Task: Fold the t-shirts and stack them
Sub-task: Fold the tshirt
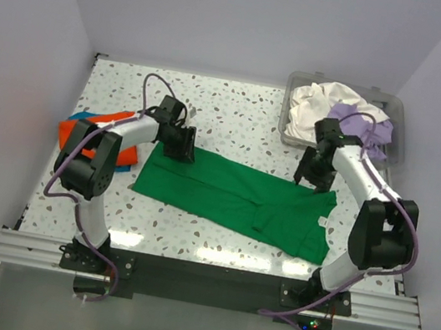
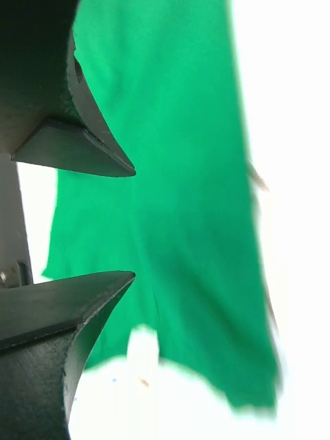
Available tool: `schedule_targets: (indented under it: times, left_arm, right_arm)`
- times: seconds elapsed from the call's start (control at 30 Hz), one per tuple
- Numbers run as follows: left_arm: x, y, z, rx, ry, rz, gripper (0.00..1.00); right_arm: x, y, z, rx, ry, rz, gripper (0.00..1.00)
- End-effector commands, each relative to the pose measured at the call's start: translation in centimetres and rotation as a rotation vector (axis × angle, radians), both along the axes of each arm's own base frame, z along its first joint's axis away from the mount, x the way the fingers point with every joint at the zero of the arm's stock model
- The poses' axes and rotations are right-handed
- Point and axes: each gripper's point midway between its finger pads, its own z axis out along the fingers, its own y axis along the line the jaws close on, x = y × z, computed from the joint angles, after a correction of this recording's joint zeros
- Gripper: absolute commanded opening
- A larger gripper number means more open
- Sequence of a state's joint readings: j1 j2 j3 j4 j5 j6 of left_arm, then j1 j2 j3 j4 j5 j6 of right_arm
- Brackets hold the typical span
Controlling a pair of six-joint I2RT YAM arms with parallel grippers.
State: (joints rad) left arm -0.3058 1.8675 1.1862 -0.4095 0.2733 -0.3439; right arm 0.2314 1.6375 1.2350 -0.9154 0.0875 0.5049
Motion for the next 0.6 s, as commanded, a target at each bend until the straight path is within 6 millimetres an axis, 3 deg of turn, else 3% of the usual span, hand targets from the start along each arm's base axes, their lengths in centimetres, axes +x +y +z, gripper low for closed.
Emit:
schedule_targets:
  times: [0.0,0.03,0.23,0.57]
  left_arm:
    - [1.1,1.7,1.0,0.035,-0.048,0.019,0.52]
    - [1.1,1.9,0.9,0.033,-0.05,0.02,0.52]
    - [1.7,3.2,0.8,0.037,-0.054,0.047,0.52]
    - [1.5,4.1,-0.5,0.047,-0.023,0.057,0.52]
  right_arm:
    - [1.2,-5.7,1.9,-0.136,-0.054,-0.085,0.6]
    - [1.5,-7.2,2.0,-0.143,-0.063,-0.129,0.6]
    - [2.8,-10.9,1.1,-0.153,-0.085,-0.272,0.54]
    - [2.7,-12.5,-2.8,-0.154,-0.034,-0.317,0.46]
